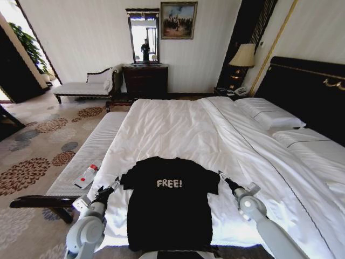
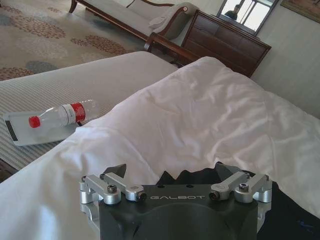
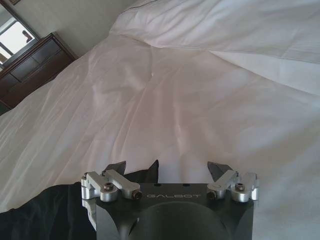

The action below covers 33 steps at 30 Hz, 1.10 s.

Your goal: Fold the clothes on the bed.

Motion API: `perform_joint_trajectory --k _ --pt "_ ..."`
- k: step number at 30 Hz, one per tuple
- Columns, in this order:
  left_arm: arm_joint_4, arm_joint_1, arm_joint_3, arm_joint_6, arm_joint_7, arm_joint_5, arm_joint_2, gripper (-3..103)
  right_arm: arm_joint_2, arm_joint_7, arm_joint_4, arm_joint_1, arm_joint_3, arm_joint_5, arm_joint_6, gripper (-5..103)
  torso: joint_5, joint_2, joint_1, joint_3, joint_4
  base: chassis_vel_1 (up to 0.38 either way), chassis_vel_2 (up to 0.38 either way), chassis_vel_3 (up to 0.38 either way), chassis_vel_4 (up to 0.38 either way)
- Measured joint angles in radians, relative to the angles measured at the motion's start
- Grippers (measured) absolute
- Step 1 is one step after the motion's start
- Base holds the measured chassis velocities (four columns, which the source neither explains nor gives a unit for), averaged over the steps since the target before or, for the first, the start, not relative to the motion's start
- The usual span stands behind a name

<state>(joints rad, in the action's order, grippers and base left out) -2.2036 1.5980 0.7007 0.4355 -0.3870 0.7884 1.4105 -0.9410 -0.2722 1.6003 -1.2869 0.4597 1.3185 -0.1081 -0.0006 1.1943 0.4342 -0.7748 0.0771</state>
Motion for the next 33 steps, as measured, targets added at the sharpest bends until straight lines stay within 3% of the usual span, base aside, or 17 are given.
perform_joint_trajectory --k 4,6,11,12,13,18,21,25,33 --pt "-0.002 0.003 -0.001 0.0 -0.001 -0.005 0.008 100 -0.005 0.011 -0.004 0.0 -0.005 0.0 0.005 83 0.0 0.0 0.0 0.0 0.0 0.0 0.0 0.0 0.0" --pt "-0.003 0.006 -0.001 0.0 -0.001 -0.008 0.012 100 -0.008 0.016 -0.001 -0.001 -0.007 0.0 0.008 71 -0.0001 0.0 0.0 0.0 0.0 0.0 0.0 0.0 0.0" --pt "-0.003 0.012 -0.001 0.0 -0.001 -0.013 0.016 100 -0.014 0.029 -0.003 0.004 -0.017 -0.002 0.017 61 -0.0001 0.0 0.0 0.0 0.0 0.0 0.0 0.0 0.0" --pt "-0.004 0.014 -0.001 -0.001 -0.001 -0.014 0.016 100 -0.018 0.032 -0.011 0.012 -0.022 -0.003 0.02 50 -0.0001 0.0 0.0 0.0 -0.0001 0.0 0.0 0.0 0.0" --pt "-0.004 0.015 0.0 -0.001 -0.001 -0.015 0.016 100 -0.02 0.032 -0.017 0.018 -0.025 -0.003 0.022 50 -0.0001 0.0 0.0 0.0 -0.0002 0.0 0.0 0.0 0.0" --pt "-0.002 0.013 -0.002 -0.002 -0.001 -0.015 0.016 100 -0.024 0.032 -0.038 0.033 -0.032 -0.011 0.024 27 -0.0001 0.0 0.0 0.0 -0.0002 0.0 0.0 0.0 0.0" --pt "0.001 0.009 -0.004 -0.002 -0.001 -0.015 0.017 100 -0.025 0.033 -0.05 0.036 -0.034 -0.015 0.026 22 -0.0001 0.0 0.0 0.0 -0.0001 0.0 0.0 0.0 0.0" --pt "0.008 0.005 -0.009 -0.002 -0.001 -0.016 0.018 100 -0.029 0.041 -0.059 0.041 -0.034 -0.017 0.033 2 -0.0001 0.0 0.0 0.0 -0.0001 0.0 0.0 0.0 0.0" --pt "0.019 -0.003 -0.012 -0.002 -0.001 -0.014 0.013 100 -0.032 0.067 -0.066 0.051 -0.034 -0.022 0.053 0 -0.0001 0.0 0.0 0.0 -0.0002 0.0 0.0 0.0 0.0"
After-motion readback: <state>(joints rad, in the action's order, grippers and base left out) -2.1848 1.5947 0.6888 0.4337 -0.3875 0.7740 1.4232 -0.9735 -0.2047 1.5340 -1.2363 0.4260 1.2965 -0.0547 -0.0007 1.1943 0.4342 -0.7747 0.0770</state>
